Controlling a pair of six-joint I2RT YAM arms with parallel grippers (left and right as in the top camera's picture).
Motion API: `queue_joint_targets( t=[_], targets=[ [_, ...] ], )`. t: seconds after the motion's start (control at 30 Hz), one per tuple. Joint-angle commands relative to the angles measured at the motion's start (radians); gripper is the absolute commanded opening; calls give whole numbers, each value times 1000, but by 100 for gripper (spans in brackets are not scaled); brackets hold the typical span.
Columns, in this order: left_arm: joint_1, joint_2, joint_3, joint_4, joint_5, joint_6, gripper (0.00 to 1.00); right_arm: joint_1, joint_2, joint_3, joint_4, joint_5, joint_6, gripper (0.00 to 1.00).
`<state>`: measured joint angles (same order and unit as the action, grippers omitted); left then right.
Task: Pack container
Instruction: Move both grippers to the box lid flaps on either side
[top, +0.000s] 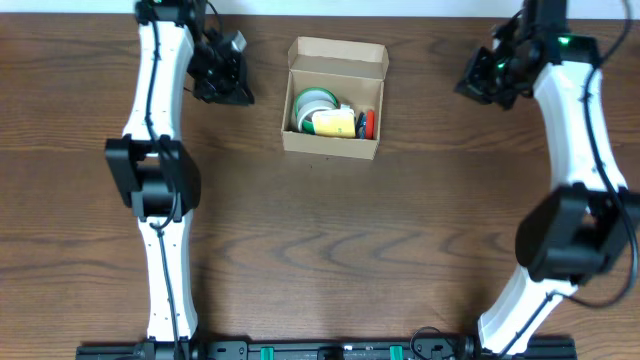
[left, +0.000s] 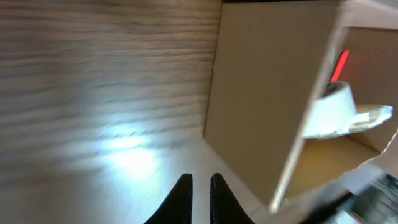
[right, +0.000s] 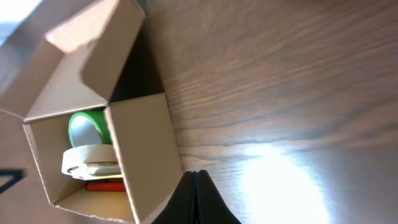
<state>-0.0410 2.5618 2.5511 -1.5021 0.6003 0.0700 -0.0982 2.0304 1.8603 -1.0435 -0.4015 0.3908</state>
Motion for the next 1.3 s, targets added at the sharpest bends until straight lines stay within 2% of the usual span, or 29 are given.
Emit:
queue_joint_targets(
  t=[0.0, 0.2, 0.47, 0.5, 0.67, 0.73, 0.93, 1.0, 1.27],
  targets=[
    [5, 63, 9, 14, 150, 47, 11, 7, 93, -6, 23, -173, 16, 1],
    [21, 123, 9, 86, 243, 15, 13, 8, 215, -6, 99, -350, 17, 1],
    [61, 148, 9, 332, 383, -217, 15, 8, 318, -6, 227, -546, 55, 1],
    [65, 149, 9, 366, 388, -251, 10, 8, 323, -6, 245, -546, 70, 1],
    [82, 153, 9, 575, 404, -459, 10, 8, 327, -6, 353, -546, 155, 1],
    [85, 167, 9, 678, 476, -546, 10, 8, 327, -6, 394, -546, 200, 1],
    [88, 282, 9, 1058, 709, -932, 6, 8, 327, -6, 498, -546, 316, 1],
    [85, 314, 9, 1142, 743, -1014, 6, 8, 328, -6, 513, -544, 332, 1],
    [78, 351, 9, 1166, 739, -1040, 10, 5, 332, -6, 533, -484, 361, 1]
  ],
)
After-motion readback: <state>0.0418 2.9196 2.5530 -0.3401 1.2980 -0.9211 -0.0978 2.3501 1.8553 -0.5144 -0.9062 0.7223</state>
